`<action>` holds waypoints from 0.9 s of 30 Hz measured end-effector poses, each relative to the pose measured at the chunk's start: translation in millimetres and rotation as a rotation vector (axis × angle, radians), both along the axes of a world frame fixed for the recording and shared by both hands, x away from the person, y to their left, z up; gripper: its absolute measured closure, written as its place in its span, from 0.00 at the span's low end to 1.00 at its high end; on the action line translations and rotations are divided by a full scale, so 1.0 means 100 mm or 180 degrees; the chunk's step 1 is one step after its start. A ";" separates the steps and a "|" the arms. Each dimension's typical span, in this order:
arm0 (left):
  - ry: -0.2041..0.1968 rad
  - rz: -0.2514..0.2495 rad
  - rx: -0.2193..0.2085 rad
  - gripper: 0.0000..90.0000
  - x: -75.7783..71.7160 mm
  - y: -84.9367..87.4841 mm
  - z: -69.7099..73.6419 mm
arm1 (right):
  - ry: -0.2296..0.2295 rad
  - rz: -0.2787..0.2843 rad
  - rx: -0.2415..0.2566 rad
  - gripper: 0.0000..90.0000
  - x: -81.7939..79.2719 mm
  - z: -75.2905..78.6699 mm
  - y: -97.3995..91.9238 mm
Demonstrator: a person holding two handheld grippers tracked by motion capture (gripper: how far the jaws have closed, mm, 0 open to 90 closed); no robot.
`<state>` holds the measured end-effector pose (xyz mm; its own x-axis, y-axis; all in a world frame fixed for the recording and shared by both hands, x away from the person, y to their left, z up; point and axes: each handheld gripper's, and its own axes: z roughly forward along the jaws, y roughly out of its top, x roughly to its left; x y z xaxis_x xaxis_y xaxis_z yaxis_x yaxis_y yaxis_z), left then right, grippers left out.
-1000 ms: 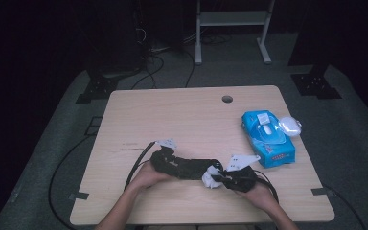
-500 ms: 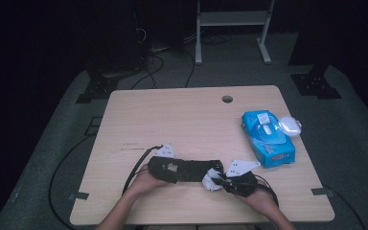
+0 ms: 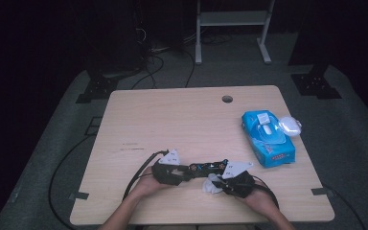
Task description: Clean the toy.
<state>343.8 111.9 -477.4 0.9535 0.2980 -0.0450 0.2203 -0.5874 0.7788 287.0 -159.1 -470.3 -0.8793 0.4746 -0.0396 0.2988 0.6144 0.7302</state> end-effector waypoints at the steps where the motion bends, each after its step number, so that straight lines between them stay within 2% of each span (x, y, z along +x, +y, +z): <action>1: -0.0023 -0.0001 -0.0022 0.63 0.00 0.00 0.01 | 0.0022 0.0004 0.0007 0.90 -0.01 -0.01 -0.01; 3: -0.0033 0.0010 -0.0106 0.58 0.01 -0.01 0.05 | 0.0025 0.0036 0.0038 0.90 -0.03 0.00 -0.02; 5: -0.0086 0.0000 -0.0128 0.54 0.00 -0.02 0.06 | 0.0021 0.0031 0.0160 0.90 -0.04 0.07 -0.04; 10: -0.0198 -0.0089 -0.0084 0.53 0.00 -0.08 0.09 | -0.0038 -0.0002 0.0504 0.90 -0.02 0.31 -0.06; 12: -0.0242 -0.0131 -0.0106 0.56 0.00 -0.11 0.11 | -0.0087 -0.0028 0.0556 0.90 0.00 0.40 -0.03; 13: -0.0276 -0.0123 -0.0100 0.61 -0.01 -0.12 0.11 | -0.0138 -0.0048 0.0576 0.90 0.03 0.47 0.02; 15: -0.0271 -0.0178 -0.0140 0.70 0.00 -0.12 0.12 | -0.0140 -0.0088 0.0630 0.89 0.09 0.54 0.11; 18: -0.0300 -0.0202 -0.0140 0.73 -0.02 -0.12 0.11 | -0.0174 -0.0084 0.0586 0.89 0.16 0.60 0.27; 22: -0.0339 -0.0185 -0.0134 0.75 -0.03 -0.10 0.10 | -0.0113 -0.0179 0.0272 0.89 0.25 0.55 0.40; 24: -0.0358 -0.0188 -0.0141 0.75 -0.03 -0.09 0.10 | -0.0097 -0.0230 0.0293 0.89 0.25 0.52 0.34; 27: -0.0365 -0.0195 -0.0141 0.75 -0.03 -0.08 0.10 | -0.0094 -0.0398 0.0308 0.89 0.25 0.52 0.15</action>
